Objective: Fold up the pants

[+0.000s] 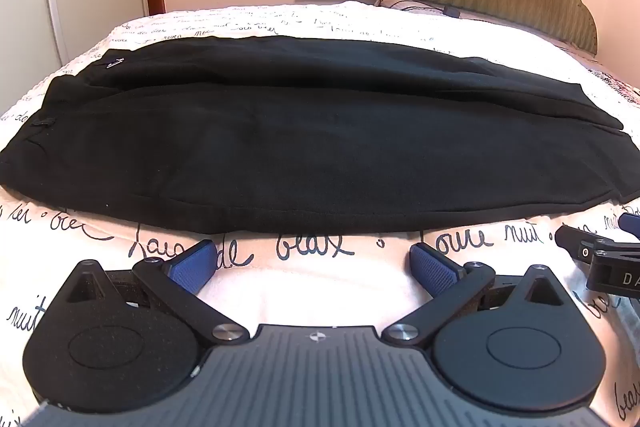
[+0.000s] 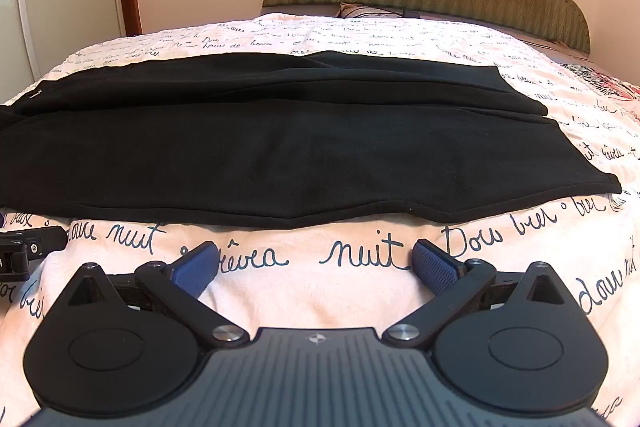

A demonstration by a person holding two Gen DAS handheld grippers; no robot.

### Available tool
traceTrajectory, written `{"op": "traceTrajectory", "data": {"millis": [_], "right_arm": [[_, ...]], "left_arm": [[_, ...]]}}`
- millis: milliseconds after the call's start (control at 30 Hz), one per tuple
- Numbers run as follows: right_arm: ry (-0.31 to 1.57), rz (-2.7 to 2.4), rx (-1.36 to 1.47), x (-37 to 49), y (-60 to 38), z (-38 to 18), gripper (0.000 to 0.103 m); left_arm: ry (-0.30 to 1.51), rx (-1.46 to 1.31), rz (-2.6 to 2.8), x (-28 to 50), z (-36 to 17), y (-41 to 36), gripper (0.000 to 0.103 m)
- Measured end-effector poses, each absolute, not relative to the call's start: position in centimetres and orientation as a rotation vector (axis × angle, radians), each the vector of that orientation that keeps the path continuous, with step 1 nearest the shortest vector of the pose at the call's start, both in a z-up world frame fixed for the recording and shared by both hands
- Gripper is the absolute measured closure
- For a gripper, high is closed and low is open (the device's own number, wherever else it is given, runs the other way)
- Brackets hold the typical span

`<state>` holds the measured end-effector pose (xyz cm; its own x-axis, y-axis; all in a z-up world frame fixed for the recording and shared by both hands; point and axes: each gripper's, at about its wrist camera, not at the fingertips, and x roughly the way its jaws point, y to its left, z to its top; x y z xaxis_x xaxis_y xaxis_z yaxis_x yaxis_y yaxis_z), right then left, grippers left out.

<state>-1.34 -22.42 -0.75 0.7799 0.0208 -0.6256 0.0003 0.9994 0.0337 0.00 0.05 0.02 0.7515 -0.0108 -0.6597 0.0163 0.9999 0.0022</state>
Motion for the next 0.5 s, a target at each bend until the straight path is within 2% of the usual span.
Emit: {"op": "traceTrajectory", "data": {"millis": [500], "right_arm": [[0.677, 0.012, 0.035, -1.38, -22.49, -0.72, 0.000]], "left_arm": [[0.723, 0.030, -0.002, -0.24, 0.19, -0.34, 0.000]]}}
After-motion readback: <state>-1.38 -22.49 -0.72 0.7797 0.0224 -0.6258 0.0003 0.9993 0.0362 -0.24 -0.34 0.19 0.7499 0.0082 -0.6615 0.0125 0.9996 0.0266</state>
